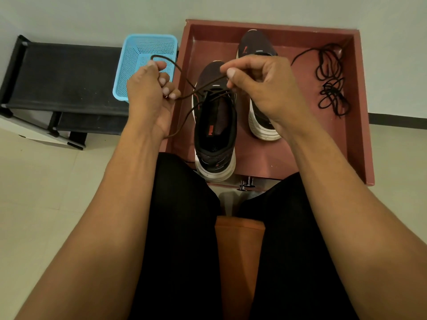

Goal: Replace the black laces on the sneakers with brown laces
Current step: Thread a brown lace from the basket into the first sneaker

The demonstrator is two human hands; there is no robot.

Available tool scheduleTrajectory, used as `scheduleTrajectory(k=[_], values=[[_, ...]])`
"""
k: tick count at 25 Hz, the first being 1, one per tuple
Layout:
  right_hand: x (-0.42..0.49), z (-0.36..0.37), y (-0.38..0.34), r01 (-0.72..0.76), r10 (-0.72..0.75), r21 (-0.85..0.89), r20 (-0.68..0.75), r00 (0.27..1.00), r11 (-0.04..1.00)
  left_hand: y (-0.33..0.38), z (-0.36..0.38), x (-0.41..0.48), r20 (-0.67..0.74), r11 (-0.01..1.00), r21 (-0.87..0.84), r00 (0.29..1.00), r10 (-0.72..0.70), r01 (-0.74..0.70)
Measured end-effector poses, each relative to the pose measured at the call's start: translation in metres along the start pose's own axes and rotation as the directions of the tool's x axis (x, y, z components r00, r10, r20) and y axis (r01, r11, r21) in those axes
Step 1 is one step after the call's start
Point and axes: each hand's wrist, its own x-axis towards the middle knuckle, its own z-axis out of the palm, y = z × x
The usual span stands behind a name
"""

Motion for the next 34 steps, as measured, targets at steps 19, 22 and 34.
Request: scheduleTrajectory(k=[19,22,34], values=[[0.008,0.007,-0.002,-0.068,0.031,-0.233,-0.159,0.987,0.97,-0.01,0.023,-0.011,0.468,0.291,0.75,0.788,0.401,-0.594],[0.004,0.013,0.005,-0.133,0.089,-0.662,-0.101,0.991,0.738,-0.017,0.019,-0.005,0.44,0.28,0.795,0.829,0.345,-0.539],[0.005,0.033,0.014,-0.233,0.117,-0.726,-0.208,0.971,0.646,-0.038,0.023,-0.004,0.408,0.144,0.892,0.9,0.153,-0.428]])
